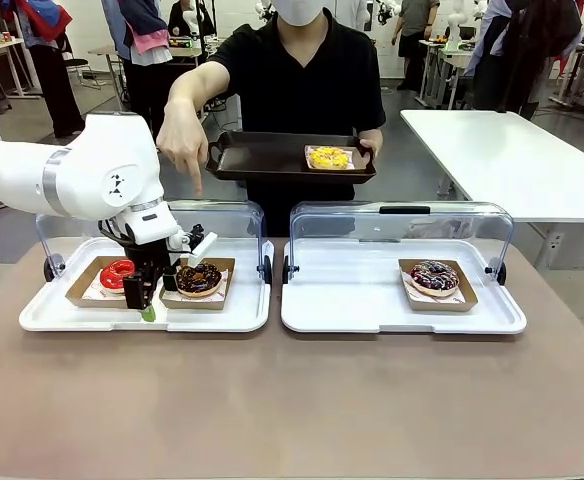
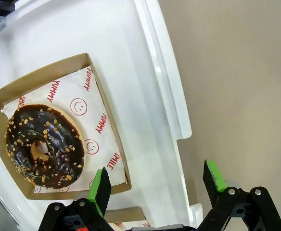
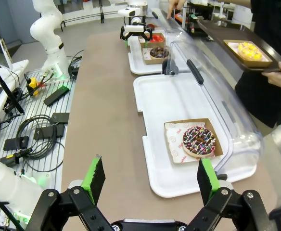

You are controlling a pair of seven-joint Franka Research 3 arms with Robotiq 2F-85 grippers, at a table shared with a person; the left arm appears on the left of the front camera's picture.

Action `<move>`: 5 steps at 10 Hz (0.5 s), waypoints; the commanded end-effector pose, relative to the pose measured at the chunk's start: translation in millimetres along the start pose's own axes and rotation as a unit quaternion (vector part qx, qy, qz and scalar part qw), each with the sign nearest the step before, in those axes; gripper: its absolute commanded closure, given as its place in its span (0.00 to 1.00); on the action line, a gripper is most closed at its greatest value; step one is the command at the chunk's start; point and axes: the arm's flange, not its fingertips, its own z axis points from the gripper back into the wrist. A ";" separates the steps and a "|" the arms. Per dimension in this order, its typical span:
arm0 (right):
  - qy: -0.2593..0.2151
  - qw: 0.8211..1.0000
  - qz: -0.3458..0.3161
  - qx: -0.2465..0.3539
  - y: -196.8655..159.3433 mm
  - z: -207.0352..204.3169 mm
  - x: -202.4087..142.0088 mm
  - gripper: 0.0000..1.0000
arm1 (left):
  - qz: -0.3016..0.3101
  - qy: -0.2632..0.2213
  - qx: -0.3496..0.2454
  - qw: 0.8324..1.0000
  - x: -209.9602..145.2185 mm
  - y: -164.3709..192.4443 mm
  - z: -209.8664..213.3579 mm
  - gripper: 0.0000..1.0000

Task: Provide the desired donut to the person.
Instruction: Pick up and lift the Paper togo box containing the Donut pointed at by the person.

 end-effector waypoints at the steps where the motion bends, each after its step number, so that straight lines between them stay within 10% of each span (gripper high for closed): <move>1: -0.005 1.000 0.000 0.003 -0.7 0.2 -0.7 0.00 | 0.007 -0.009 -0.009 1.000 -0.8 8.1 -3.9 0.00; 5: -0.005 1.000 0.000 0.003 -0.7 0.2 -0.7 0.00 | 0.018 -0.015 -0.010 1.000 -5.3 17.5 -10.0 0.00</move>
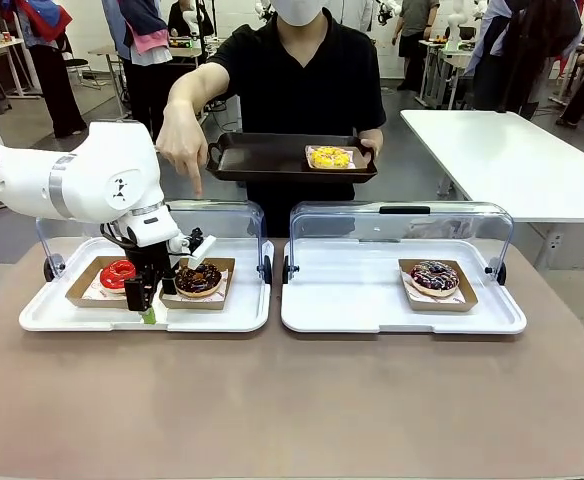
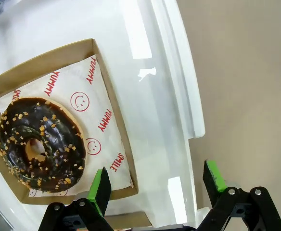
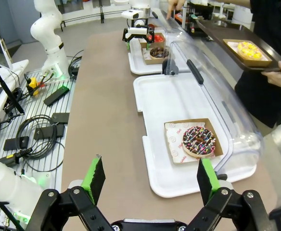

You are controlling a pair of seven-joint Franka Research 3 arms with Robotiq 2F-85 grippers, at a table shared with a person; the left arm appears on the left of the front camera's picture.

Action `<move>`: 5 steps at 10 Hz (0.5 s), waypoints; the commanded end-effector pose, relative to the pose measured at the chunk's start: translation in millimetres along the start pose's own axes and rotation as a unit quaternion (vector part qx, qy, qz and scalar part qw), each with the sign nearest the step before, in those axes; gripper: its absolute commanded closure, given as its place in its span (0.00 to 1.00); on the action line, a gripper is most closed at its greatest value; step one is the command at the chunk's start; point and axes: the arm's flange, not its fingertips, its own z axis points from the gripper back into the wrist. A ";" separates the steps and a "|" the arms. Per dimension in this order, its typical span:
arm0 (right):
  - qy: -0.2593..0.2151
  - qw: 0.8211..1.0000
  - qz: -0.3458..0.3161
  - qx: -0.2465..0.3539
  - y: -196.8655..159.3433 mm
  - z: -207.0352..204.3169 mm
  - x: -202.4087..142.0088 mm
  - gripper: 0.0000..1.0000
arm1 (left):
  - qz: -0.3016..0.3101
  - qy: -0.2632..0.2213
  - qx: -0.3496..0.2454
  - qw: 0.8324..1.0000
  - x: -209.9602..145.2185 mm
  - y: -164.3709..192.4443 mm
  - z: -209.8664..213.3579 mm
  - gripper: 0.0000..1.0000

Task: Provide the desired donut to the person.
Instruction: Pick up and lift the Paper togo box containing the Donut pointed at by the person.

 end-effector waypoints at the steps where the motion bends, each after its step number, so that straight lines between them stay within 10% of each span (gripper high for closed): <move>1: -0.005 1.000 0.000 0.003 -0.7 0.2 -0.7 0.00 | 0.009 -0.014 0.005 1.000 3.7 5.8 1.3 0.00; 5: -0.005 1.000 0.000 0.003 -0.7 0.2 -0.7 0.00 | 0.015 -0.014 0.005 1.000 2.1 13.8 -4.8 0.00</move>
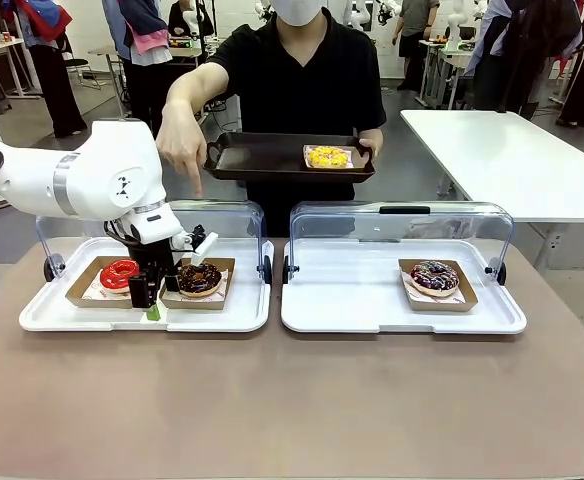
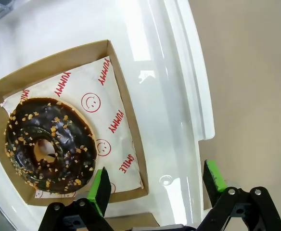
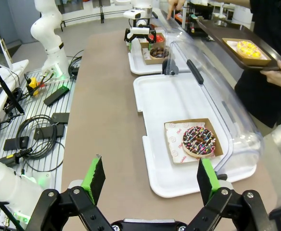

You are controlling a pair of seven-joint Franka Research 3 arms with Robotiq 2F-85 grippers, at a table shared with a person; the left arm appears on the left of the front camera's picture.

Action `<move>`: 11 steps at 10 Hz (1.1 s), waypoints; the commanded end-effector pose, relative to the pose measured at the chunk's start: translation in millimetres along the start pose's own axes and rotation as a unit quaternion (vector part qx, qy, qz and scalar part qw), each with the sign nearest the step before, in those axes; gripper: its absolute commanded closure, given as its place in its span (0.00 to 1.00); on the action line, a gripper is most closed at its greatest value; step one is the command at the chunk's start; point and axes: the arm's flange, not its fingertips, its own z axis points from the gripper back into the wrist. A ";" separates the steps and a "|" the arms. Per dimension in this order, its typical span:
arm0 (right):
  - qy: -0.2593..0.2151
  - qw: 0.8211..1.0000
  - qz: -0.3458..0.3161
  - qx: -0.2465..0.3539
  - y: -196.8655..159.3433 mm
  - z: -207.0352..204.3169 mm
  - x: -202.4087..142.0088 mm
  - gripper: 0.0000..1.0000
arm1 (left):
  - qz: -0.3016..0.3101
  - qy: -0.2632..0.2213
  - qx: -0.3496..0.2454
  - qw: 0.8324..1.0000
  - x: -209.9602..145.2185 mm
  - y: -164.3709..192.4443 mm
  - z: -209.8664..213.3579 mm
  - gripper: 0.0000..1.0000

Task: Provide the desired donut to the person.
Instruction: Pick up and lift the Paper togo box containing the Donut pointed at by the person.

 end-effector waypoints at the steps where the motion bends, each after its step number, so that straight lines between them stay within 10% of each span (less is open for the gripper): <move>1: -0.005 1.000 0.000 0.003 -0.7 0.2 -0.7 0.00 | 0.012 -0.007 0.000 1.000 0.4 8.2 -6.5 0.00; 5: -0.005 1.000 0.000 0.003 -0.7 0.2 -0.7 0.00 | 0.014 -0.006 0.006 1.000 -2.9 12.1 -11.0 0.00; 8: -0.005 1.000 0.000 0.003 -0.7 0.2 -0.7 0.00 | 0.003 -0.006 0.012 1.000 -3.5 11.0 -10.6 0.84; 9: -0.005 1.000 0.000 0.003 -0.7 0.2 -0.7 0.00 | 0.003 -0.007 0.011 1.000 -3.9 11.1 -10.2 1.00; 11: -0.005 1.000 0.000 0.003 -0.7 0.2 -0.7 0.00 | 0.001 -0.007 0.012 1.000 -4.4 11.2 -8.0 1.00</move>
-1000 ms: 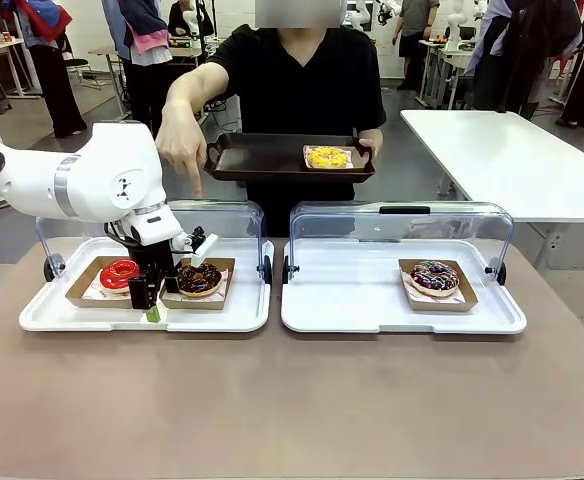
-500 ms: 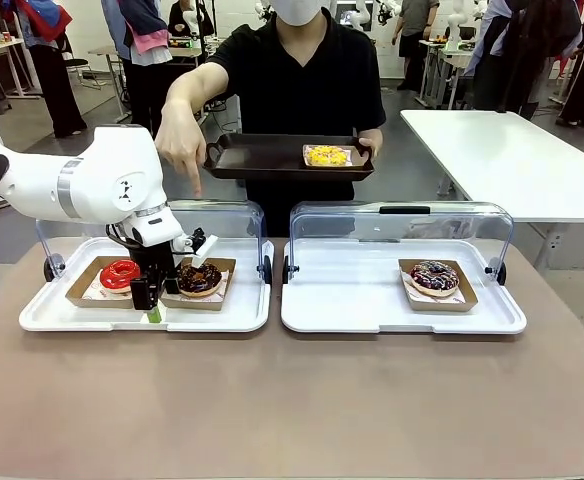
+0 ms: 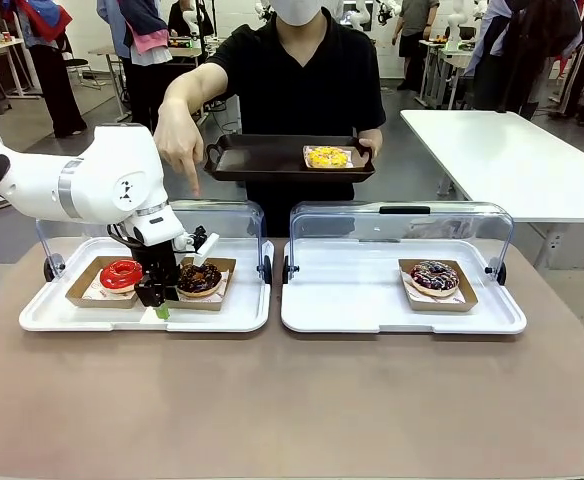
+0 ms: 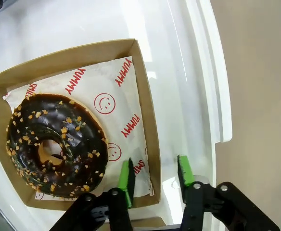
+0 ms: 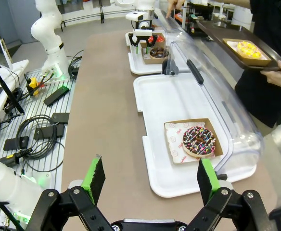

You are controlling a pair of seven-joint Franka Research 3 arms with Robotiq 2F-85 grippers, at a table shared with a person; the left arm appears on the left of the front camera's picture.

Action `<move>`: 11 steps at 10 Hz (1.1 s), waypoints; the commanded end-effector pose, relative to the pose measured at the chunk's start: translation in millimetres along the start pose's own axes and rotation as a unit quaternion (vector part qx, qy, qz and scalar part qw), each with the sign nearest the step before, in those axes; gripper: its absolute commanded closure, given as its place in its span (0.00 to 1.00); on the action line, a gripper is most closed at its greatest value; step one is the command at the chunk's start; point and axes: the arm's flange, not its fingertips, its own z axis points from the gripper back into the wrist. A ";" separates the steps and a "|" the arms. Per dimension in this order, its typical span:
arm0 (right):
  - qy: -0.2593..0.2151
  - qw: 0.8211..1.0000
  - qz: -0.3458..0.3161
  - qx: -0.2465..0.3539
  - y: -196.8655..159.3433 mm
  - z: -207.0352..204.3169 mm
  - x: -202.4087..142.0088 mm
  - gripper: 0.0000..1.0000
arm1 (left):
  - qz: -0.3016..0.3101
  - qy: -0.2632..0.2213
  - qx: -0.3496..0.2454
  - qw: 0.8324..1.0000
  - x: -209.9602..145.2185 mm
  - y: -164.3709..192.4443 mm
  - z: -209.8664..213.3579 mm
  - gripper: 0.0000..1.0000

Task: Provide the desired donut to the person.
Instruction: Pick up and lift the Paper togo box containing the Donut pointed at by the person.

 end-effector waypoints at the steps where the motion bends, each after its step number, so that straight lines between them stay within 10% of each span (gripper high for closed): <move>1: -0.005 1.000 0.000 0.003 -0.7 0.2 -0.7 0.00 | -0.006 -0.003 0.006 1.000 -1.9 1.2 -0.2 0.92; 11: -0.005 1.000 0.000 0.003 -0.7 0.2 -0.7 0.00 | -0.024 0.032 -0.018 0.999 2.6 -17.9 13.8 1.00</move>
